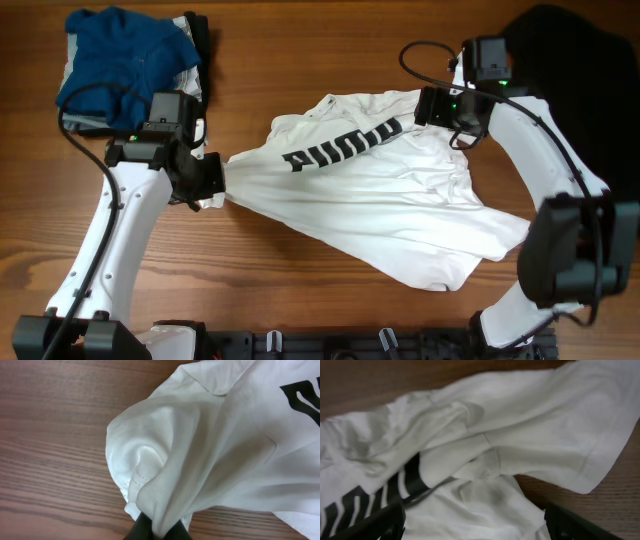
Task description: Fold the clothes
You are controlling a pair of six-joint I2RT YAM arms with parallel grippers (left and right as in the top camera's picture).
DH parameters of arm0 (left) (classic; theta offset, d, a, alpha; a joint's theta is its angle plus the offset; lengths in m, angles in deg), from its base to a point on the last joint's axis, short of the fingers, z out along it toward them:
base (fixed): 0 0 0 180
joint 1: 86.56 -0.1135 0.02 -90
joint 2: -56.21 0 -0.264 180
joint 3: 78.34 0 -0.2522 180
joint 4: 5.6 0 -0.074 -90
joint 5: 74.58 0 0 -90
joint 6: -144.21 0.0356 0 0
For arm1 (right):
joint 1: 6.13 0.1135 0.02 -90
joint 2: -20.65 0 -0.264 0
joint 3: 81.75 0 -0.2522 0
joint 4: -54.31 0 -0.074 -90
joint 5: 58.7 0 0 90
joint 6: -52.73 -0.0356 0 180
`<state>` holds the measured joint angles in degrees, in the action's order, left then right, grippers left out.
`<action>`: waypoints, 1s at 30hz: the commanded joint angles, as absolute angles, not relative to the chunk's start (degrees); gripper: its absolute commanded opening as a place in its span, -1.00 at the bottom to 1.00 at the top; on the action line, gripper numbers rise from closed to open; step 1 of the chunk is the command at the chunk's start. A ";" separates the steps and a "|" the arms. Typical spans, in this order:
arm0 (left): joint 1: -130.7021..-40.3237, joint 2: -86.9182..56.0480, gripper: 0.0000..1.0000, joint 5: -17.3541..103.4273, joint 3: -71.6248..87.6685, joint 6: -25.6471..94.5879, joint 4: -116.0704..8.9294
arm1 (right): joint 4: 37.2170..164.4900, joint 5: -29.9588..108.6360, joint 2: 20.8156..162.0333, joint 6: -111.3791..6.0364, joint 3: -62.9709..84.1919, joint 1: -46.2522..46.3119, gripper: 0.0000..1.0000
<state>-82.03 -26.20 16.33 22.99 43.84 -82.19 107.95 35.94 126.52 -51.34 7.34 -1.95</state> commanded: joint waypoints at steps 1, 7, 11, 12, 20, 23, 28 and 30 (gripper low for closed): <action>-84.52 -25.22 -0.92 15.32 22.25 41.41 -83.28 | 107.62 37.40 132.11 -50.75 7.58 -2.08 0.74; -85.24 -25.22 -0.92 15.30 22.25 41.34 -83.07 | 107.47 38.15 137.58 -50.94 7.58 -1.82 0.22; -85.24 -25.22 -0.92 15.34 22.25 41.26 -82.04 | 103.16 38.10 139.54 -51.64 7.61 -1.82 -0.91; -85.24 -25.22 -0.92 15.32 22.25 41.28 -81.71 | 102.11 37.58 140.15 -52.54 7.61 -1.82 -0.91; -85.24 -25.22 -0.92 15.32 22.25 41.24 -80.62 | 95.14 37.73 140.44 -50.42 -3.24 -1.80 -0.92; -85.24 -25.22 -0.92 15.30 22.25 39.62 -80.49 | 94.11 37.73 140.44 -48.34 -10.91 -1.82 -0.92; -85.24 -25.22 -0.92 15.32 22.25 38.70 -80.20 | 89.30 37.38 140.44 -46.60 -16.66 -1.75 -0.92; -85.24 -25.22 -0.92 15.32 22.25 38.70 -80.20 | 87.33 37.21 140.44 -46.33 -17.66 -1.75 -0.92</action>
<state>-84.82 -26.18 16.11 22.99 39.97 -80.38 89.11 37.27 140.48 -48.04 -15.83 -1.95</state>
